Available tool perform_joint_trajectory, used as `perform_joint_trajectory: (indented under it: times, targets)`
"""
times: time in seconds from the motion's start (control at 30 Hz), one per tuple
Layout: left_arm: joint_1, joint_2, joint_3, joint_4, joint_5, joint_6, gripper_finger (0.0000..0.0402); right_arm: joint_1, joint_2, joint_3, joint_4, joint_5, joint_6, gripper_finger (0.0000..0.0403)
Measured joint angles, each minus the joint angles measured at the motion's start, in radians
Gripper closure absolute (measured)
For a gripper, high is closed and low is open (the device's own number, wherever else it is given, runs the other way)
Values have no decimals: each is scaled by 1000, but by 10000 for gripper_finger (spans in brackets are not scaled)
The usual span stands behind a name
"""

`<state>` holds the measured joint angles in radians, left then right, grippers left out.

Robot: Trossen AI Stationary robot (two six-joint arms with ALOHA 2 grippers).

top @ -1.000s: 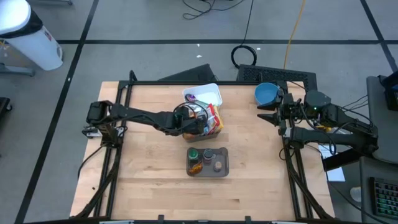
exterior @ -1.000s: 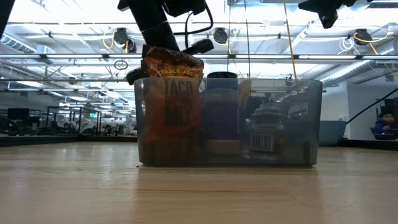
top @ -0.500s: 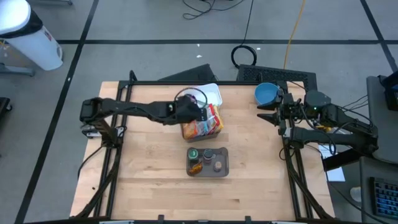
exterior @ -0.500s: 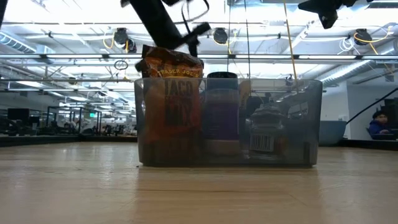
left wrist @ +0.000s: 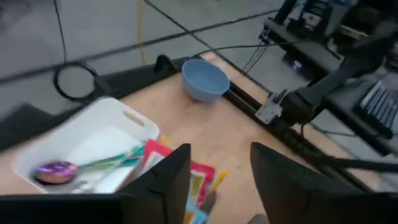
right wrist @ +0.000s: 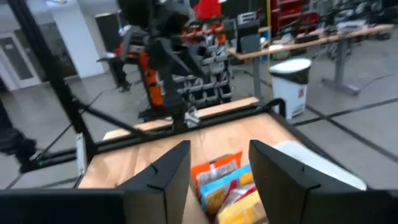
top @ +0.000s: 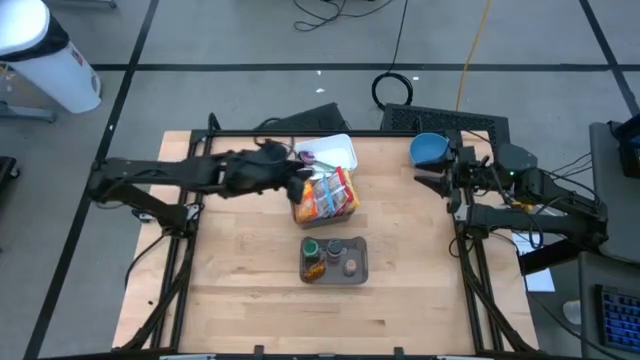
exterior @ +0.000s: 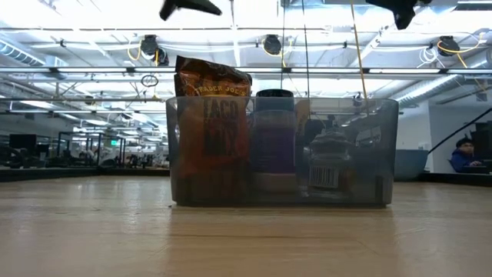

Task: Pick & Place Food Item
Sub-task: Return to Home Position

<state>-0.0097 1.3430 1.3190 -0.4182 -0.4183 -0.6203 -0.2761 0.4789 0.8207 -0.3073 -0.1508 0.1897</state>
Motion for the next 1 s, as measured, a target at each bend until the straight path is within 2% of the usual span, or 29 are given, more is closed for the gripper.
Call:
perform_joint_trajectory:
  times: [0.1,0.27,0.4,0.47,0.6,0.77,0.87,1.0]
  targets:
    - [-31,-58,0,-58,-35,70,260,-5,-1,0,27,26,-3,269]
    - [-52,-149,-2,-175,-36,136,318,-6,-13,0,52,52,22,332]
    - [-54,-253,-83,-140,-10,208,366,-6,-36,0,51,107,31,391]
    - [-53,-329,-163,-73,16,234,390,-6,-51,0,51,142,34,396]
    - [-53,-514,-362,67,59,245,387,-6,-87,0,49,209,48,399]
    - [-53,-739,-589,227,103,259,386,-6,-114,0,27,202,28,401]
    - [-53,-862,-702,293,131,271,397,-6,-127,0,-36,201,44,402]
    - [-53,-1017,-842,375,138,272,386,-6,-144,0,-146,203,59,402]
